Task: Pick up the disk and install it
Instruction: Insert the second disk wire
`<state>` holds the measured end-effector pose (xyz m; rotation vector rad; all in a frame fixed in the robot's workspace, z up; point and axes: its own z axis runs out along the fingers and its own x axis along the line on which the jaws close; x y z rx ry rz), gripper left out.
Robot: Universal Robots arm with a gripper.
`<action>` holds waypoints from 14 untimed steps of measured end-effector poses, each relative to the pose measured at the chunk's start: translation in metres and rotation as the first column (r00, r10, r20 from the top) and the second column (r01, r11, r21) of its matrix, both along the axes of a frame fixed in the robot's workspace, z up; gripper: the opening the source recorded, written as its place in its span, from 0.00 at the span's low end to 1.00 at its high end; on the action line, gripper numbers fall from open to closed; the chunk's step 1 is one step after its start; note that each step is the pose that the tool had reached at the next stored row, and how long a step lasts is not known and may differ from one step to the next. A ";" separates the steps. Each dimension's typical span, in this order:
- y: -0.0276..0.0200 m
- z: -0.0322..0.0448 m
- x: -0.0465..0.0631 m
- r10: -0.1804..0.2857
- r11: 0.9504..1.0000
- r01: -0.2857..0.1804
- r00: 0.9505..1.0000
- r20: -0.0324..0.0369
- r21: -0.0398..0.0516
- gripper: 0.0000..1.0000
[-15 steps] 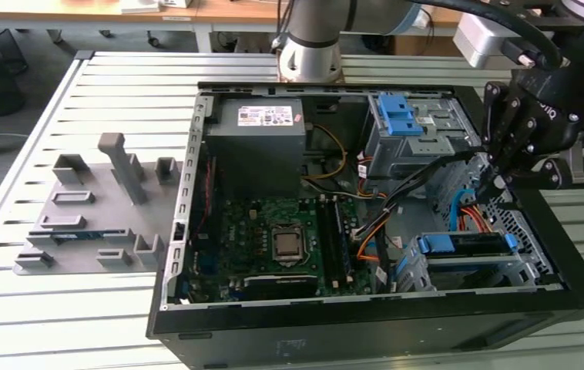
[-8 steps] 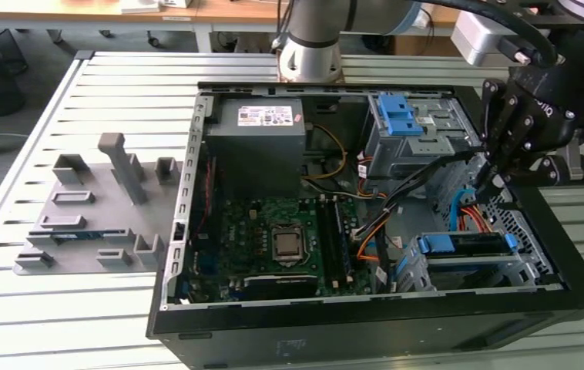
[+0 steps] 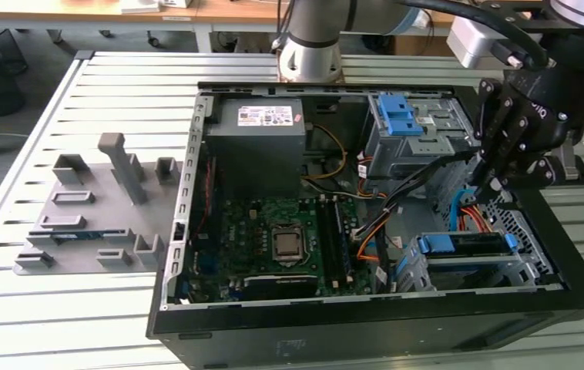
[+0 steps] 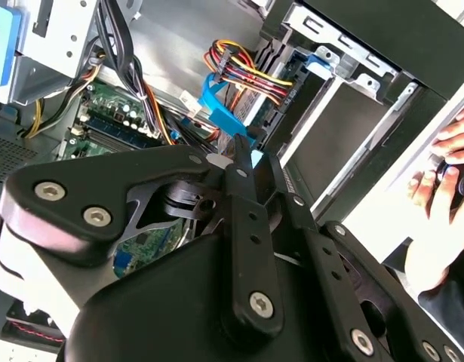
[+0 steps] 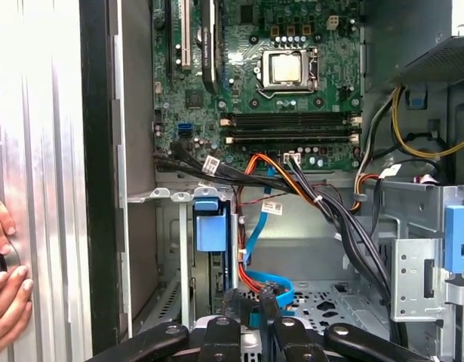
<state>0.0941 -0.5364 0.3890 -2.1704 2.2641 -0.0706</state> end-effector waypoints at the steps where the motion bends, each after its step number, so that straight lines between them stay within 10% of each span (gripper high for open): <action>1: 0.0002 -0.0007 0.000 0.000 1.000 0.000 1.000 0.000 0.000 0.25; 14: 0.0019 -0.0095 0.000 0.000 1.000 0.000 1.000 0.000 0.000 0.25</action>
